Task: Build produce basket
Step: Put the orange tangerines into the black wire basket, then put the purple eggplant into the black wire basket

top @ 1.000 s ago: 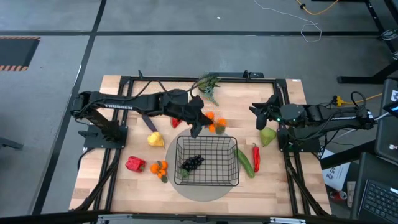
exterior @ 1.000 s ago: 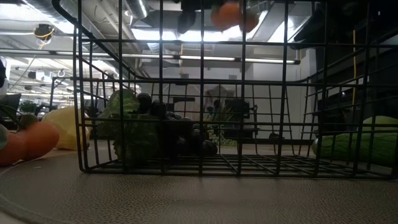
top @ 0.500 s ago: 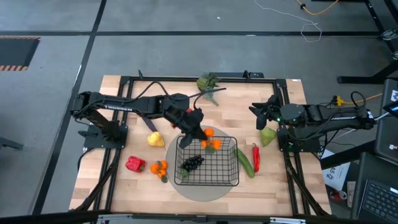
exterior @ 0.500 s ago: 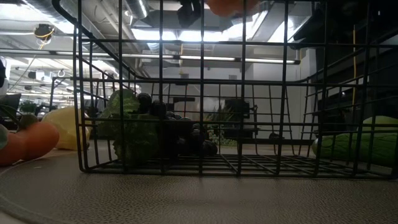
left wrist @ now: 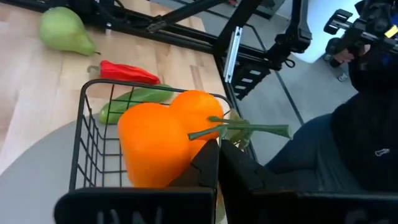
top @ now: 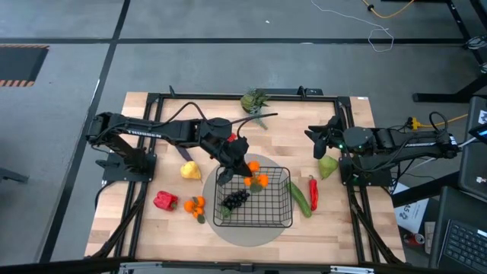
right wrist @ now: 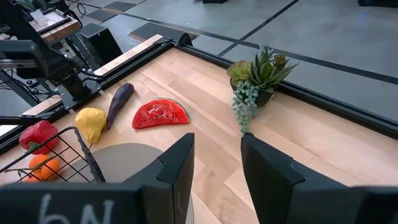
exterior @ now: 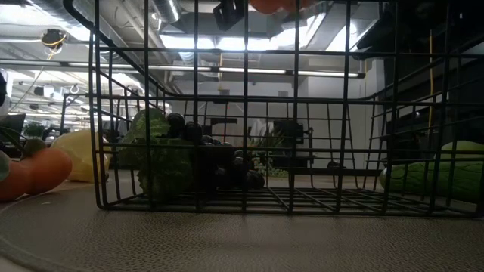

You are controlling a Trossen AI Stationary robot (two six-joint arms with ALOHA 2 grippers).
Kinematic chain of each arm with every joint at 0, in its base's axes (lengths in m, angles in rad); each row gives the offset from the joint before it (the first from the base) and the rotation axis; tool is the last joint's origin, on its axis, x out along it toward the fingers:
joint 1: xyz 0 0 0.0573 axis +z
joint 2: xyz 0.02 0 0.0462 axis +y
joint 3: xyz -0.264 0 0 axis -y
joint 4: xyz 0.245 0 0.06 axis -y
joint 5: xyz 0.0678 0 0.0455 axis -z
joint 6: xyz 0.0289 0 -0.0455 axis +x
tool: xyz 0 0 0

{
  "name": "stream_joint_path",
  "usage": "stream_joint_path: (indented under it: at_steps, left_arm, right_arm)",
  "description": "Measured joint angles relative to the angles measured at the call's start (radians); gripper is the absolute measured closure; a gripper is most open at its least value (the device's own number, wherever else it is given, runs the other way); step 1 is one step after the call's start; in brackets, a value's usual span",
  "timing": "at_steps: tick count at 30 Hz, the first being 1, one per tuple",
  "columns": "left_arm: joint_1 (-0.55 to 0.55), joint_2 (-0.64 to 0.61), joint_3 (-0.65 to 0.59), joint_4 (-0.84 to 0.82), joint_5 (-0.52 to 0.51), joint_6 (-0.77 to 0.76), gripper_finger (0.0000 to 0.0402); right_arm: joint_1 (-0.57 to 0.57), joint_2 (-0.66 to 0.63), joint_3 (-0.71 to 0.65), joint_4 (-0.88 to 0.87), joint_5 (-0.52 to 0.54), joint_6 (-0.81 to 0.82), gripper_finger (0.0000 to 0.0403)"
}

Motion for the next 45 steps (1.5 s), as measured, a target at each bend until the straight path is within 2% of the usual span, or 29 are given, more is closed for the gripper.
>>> stream_joint_path:
  at_steps: [25,32,45]
  left_arm:
    - [-0.019,0.001,0.000,-0.010,0.010,-0.003,0.0401]
    - [-0.019,0.001,0.000,-0.027,0.006,-0.061,0.0401]
    - [-0.019,0.001,0.000,-0.029,-0.021,-0.082,0.0340]
  right_arm:
    - [0.000,0.000,0.000,0.000,0.000,0.002,0.0269]
    - [0.000,0.000,0.000,0.000,0.000,0.002,0.0269]
    - [0.000,0.000,0.000,-0.001,-0.001,0.003,0.0269]
